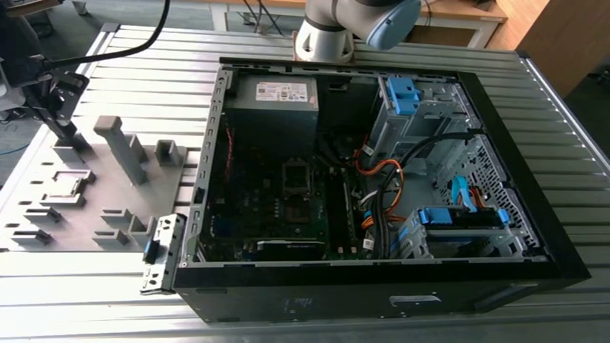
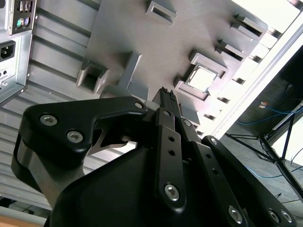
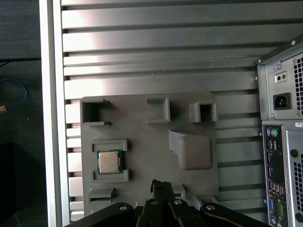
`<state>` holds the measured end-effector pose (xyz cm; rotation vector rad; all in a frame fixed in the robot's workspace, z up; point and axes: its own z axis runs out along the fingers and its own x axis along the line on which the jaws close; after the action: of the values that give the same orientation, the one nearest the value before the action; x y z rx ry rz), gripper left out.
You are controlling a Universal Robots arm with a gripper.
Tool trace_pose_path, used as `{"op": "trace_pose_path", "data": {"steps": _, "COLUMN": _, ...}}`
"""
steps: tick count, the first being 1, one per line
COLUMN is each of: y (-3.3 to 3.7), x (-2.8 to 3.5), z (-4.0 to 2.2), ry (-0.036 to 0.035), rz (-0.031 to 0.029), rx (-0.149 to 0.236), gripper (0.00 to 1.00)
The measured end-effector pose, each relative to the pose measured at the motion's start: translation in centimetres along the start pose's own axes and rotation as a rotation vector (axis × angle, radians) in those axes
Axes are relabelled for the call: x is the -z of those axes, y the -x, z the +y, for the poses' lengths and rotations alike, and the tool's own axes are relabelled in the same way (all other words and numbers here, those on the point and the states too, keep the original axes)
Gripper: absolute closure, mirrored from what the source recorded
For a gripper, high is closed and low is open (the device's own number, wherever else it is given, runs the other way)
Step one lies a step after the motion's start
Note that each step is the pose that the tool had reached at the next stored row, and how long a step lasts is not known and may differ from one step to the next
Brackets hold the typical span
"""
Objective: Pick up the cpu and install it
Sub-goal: 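Pick up the cpu and move it towards the insertion slot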
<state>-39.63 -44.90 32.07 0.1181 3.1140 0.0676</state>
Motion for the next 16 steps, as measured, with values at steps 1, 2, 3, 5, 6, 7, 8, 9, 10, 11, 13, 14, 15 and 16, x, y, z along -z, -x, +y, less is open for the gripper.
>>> {"op": "trace_pose_path", "data": {"steps": 1, "y": 0.0, "x": 0.01, "z": 0.0, "ry": 0.0, "rz": 0.0, "rx": 0.0, "gripper": 0.89}}
{"op": "trace_pose_path", "data": {"steps": 2, "y": 0.0, "x": 0.01, "z": 0.0, "ry": 0.0, "rz": 0.0, "rx": 0.0, "gripper": 0.89}}
{"op": "trace_pose_path", "data": {"steps": 3, "y": 0.0, "x": 0.01, "z": 0.0, "ry": 0.0, "rz": 0.0, "rx": 0.0, "gripper": 0.89}}
{"op": "trace_pose_path", "data": {"steps": 5, "y": 0.0, "x": 0.02, "z": 0.0, "ry": 0.0, "rz": 0.0, "rx": 0.0, "gripper": 0.89}}
{"op": "trace_pose_path", "data": {"steps": 6, "y": 0.0, "x": 0.02, "z": 0.0, "ry": 0.0, "rz": 0.0, "rx": 0.0, "gripper": 0.89}}
{"op": "trace_pose_path", "data": {"steps": 7, "y": 0.0, "x": 0.02, "z": 0.0, "ry": 0.0, "rz": 0.0, "rx": 0.0, "gripper": 0.89}}
{"op": "trace_pose_path", "data": {"steps": 8, "y": 0.0, "x": 0.03, "z": 0.0, "ry": 0.0, "rz": 0.0, "rx": 0.0, "gripper": 0.89}}
{"op": "trace_pose_path", "data": {"steps": 9, "y": 0.0, "x": 0.03, "z": 0.0, "ry": 0.0, "rz": 0.0, "rx": 0.0, "gripper": 0.89}}
{"op": "trace_pose_path", "data": {"steps": 10, "y": 0.0, "x": 0.04, "z": 0.0, "ry": 0.0, "rz": 0.0, "rx": 0.0, "gripper": 0.83}}
{"op": "trace_pose_path", "data": {"steps": 11, "y": 0.0, "x": 0.04, "z": 0.0, "ry": 0.0, "rz": 0.0, "rx": 0.0, "gripper": 0.83}}
{"op": "trace_pose_path", "data": {"steps": 13, "y": 0.0, "x": 0.04, "z": 0.0, "ry": 0.0, "rz": 0.0, "rx": 0.0, "gripper": 0.76}}
{"op": "trace_pose_path", "data": {"steps": 14, "y": 0.0, "x": 0.04, "z": 0.0, "ry": 0.0, "rz": 0.0, "rx": 0.0, "gripper": 0.76}}
{"op": "trace_pose_path", "data": {"steps": 15, "y": -0.09, "x": 0.02, "z": -0.01, "ry": -0.0003, "rz": 0.0003, "rx": 0.0, "gripper": 0.76}}
{"op": "trace_pose_path", "data": {"steps": 16, "y": -0.25, "x": -0.06, "z": -0.02, "ry": -0.0002, "rz": 0.0002, "rx": 0.0, "gripper": 0.76}}
